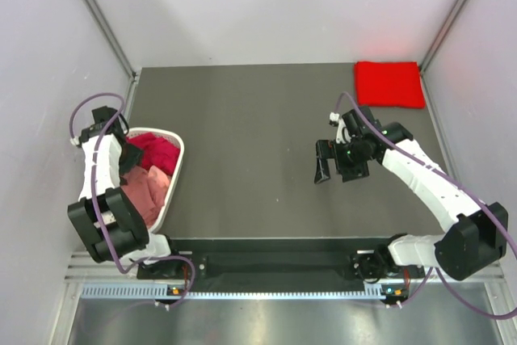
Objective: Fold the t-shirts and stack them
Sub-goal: Grab the tshirt from the pile
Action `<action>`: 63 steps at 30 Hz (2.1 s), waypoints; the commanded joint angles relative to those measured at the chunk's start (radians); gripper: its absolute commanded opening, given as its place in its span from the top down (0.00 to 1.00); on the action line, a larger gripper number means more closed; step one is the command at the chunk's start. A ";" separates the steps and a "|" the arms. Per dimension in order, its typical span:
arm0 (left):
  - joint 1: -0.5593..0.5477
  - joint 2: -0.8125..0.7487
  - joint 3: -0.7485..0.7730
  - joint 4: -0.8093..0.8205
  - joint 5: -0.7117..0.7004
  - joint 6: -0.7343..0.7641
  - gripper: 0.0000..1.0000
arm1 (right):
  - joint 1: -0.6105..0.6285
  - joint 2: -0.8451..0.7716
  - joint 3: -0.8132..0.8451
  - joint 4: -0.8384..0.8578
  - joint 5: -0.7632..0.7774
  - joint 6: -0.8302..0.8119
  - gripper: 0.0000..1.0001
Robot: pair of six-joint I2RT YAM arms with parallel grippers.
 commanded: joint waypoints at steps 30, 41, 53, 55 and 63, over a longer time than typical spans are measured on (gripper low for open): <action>0.037 -0.063 0.072 0.070 -0.123 0.108 0.69 | 0.015 0.070 0.066 -0.069 -0.028 -0.013 0.00; 0.097 -0.043 -0.020 0.108 0.059 0.128 0.75 | 0.030 0.082 0.082 -0.065 -0.019 0.005 0.00; 0.097 -0.026 -0.038 0.179 0.139 0.140 0.59 | 0.036 0.085 0.071 -0.037 -0.022 0.019 0.00; 0.095 -0.024 -0.029 0.177 0.136 0.142 0.57 | 0.036 0.087 0.066 -0.035 -0.024 0.019 0.00; 0.097 -0.003 -0.069 0.167 0.122 0.140 0.59 | 0.036 0.097 0.066 -0.035 -0.027 0.004 0.01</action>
